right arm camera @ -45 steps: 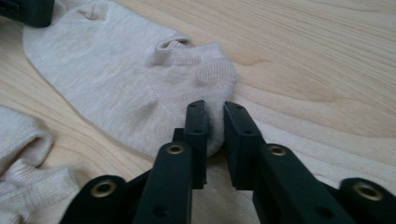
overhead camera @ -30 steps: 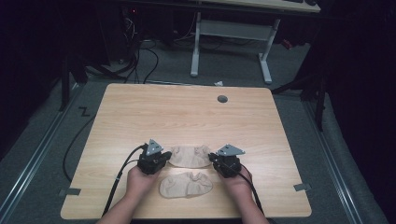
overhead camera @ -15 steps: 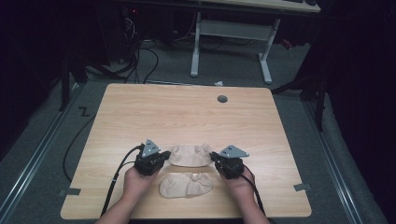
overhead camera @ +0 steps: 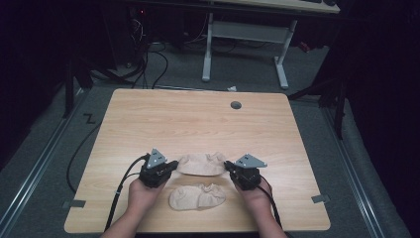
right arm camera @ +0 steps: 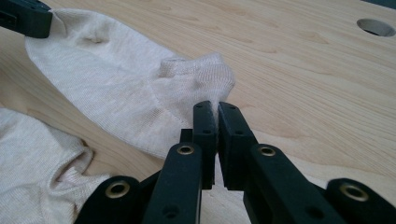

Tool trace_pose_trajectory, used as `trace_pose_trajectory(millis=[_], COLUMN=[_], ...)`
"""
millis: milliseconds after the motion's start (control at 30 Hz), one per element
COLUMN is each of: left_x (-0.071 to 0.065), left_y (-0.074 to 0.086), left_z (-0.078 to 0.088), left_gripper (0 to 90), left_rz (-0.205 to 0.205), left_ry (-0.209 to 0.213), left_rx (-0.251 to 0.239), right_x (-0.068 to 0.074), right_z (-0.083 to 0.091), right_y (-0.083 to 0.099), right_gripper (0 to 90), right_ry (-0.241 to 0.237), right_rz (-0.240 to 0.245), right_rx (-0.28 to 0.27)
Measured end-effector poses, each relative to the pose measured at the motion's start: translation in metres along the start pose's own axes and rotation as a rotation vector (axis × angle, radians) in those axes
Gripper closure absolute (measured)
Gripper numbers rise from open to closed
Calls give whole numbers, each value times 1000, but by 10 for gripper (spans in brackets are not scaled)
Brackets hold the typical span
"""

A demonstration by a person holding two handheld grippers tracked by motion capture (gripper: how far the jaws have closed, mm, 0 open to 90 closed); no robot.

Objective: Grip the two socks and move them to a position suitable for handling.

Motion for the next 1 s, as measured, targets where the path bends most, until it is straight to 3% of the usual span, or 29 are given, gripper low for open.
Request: trace_pose_trajectory(millis=[367,767,1000], left_x=[-4,-19,-32], left_y=[-1,1,13], left_z=[6,30,39], left_gripper=[880,879,878], left_rz=[-8,-44,-78], left_ry=[5,19,48], left_rx=[-8,-12,38], right_x=[0,12,21], right_z=[3,12,21], right_y=[1,5,12], right_gripper=[864,863,862], right_ry=[-1,-22,-37], right_rz=[-2,28,73], right_rx=[-1,-2,13])
Point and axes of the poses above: each handheld gripper's, and its own axes: z roughly backward along the jaws, y roughly out of its underside, x roughly to its left, the point moved 4 cm from there along -z, roughly forward along the jaws, and after that the axes turned 3 degrees about -y, right-handed, at the moved point
